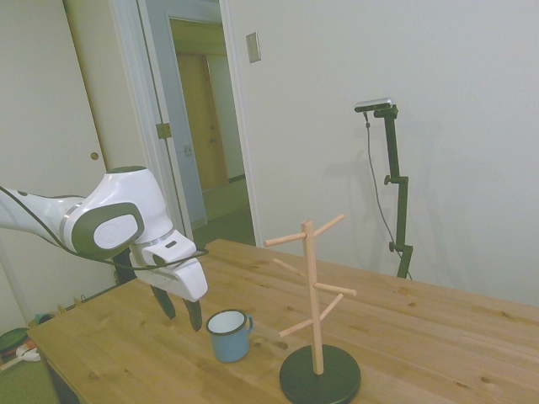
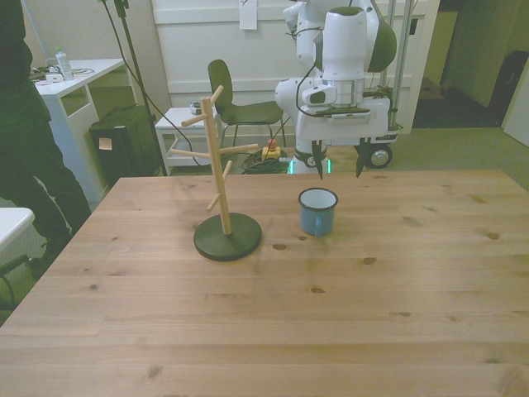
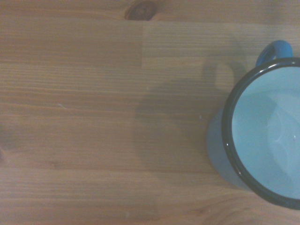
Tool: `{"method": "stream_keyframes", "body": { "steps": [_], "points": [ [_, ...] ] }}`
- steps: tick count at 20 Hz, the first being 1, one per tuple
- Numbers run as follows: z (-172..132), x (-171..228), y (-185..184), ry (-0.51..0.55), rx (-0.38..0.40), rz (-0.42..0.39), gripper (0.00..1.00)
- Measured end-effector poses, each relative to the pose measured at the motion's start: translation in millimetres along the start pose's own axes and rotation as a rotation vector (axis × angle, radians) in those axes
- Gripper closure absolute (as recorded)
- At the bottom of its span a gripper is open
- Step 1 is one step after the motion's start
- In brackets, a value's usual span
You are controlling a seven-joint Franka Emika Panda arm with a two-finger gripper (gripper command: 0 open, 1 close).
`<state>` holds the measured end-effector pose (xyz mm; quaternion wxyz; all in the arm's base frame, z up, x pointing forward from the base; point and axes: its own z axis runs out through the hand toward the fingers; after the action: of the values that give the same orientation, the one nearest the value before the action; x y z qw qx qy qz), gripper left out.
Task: Hang the mug
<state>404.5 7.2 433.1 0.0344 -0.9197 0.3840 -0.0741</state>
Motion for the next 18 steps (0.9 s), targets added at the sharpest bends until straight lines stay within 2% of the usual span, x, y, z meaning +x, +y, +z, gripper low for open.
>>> {"method": "stream_keyframes", "body": {
  "steps": [3,10,18],
  "points": [
    [6,2,2,-0.027,-0.007,0.013,0.0],
    [-8,28,-1,-0.049,0.031,0.072,0.0],
    [-6,51,-15,-0.058,0.035,0.117,0.0]
  ]
}}
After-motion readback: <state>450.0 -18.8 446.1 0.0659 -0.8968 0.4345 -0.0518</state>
